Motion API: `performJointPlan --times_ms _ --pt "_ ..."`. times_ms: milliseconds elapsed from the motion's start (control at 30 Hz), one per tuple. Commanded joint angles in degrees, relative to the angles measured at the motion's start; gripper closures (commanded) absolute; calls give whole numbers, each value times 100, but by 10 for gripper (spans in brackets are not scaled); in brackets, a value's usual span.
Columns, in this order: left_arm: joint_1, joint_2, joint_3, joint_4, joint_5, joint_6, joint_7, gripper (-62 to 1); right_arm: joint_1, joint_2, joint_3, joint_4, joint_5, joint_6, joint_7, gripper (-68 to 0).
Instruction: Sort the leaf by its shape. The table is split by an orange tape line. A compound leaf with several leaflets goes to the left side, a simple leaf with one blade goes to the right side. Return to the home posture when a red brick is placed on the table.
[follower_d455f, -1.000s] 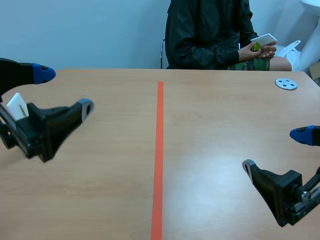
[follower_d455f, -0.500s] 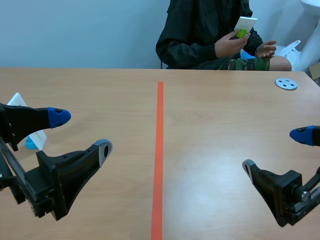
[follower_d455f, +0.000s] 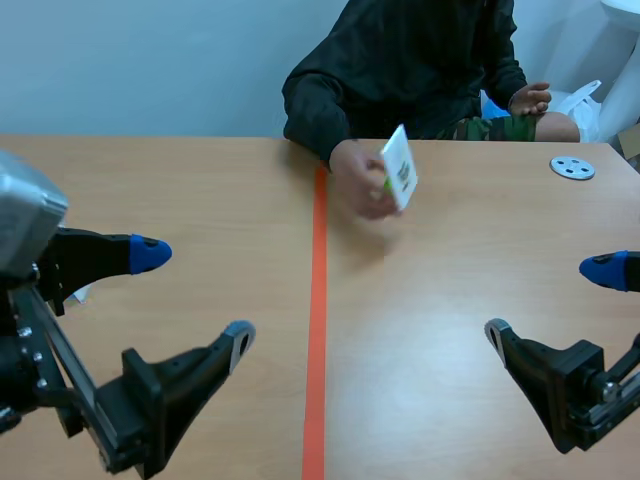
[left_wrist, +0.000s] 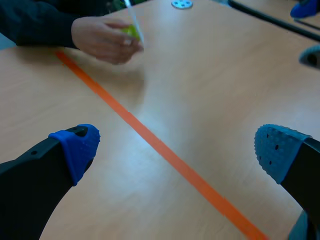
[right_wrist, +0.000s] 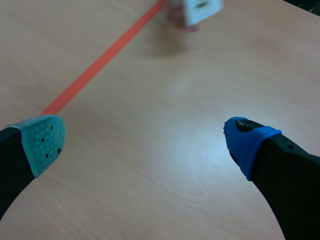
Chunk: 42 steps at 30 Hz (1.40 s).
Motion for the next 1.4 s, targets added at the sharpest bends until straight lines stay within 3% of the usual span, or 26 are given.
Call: performJointPlan --times_ms 0,1167,1367 --pt "-17 -28 59 31 -85 13 -103 -623 68 0 59 70 39 -17 68 -679" --pt "-15 -28 127 31 -87 50 -240 -623 98 0 59 70 -48 -17 -20 -679" --pt "-15 -31 127 31 -87 50 -243 -623 345 0 28 68 -48 90 -81 -679"
